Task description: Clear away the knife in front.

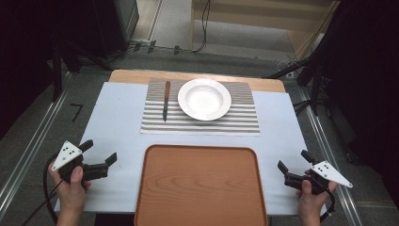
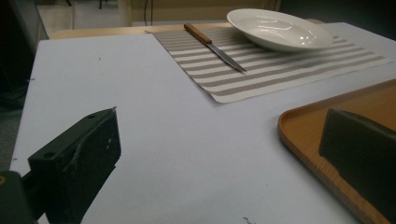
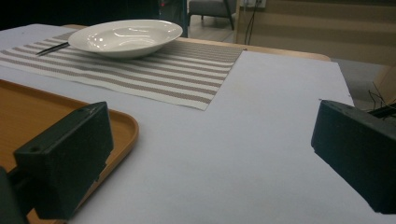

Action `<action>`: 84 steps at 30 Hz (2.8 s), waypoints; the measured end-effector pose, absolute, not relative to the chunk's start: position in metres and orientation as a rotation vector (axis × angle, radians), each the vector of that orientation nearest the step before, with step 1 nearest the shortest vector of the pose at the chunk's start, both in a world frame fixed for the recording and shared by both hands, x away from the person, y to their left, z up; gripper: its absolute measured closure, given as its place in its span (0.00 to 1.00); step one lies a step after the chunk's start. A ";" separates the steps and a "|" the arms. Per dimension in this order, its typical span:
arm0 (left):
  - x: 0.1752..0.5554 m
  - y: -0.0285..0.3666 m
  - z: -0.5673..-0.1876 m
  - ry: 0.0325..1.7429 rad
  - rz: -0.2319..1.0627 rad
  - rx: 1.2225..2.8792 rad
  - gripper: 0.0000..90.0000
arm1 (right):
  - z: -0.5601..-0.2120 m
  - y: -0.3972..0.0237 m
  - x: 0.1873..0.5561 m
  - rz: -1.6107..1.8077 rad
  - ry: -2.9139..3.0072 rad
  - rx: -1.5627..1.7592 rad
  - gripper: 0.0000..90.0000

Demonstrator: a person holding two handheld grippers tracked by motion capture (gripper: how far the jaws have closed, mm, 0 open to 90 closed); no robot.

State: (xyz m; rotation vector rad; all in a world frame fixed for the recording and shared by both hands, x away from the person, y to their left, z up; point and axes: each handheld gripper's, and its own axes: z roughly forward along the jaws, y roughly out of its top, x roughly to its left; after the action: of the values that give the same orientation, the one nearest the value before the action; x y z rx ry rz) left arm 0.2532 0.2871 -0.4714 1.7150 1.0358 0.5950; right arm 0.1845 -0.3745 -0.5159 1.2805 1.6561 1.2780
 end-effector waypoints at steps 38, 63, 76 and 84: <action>0.337 0.199 -0.416 0.915 0.531 1.746 0.00 | -0.515 -0.370 0.183 1.267 1.703 1.227 0.00; 0.424 0.152 -0.401 1.034 0.490 1.794 0.06 | -0.515 -0.368 0.184 1.257 1.709 1.228 0.00; 0.489 0.127 -0.416 1.273 0.398 1.922 0.28 | -0.516 -0.369 0.184 1.262 1.706 1.226 0.00; 0.517 0.116 -0.430 1.392 0.360 2.042 0.44 | -0.516 -0.367 0.185 1.253 1.712 1.215 0.00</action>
State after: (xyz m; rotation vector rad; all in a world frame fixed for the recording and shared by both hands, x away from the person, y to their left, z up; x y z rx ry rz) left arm 0.5172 0.1157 -0.4297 2.0422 1.3922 0.3597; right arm 0.1853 -0.3675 -0.5158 1.2150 1.7124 1.2530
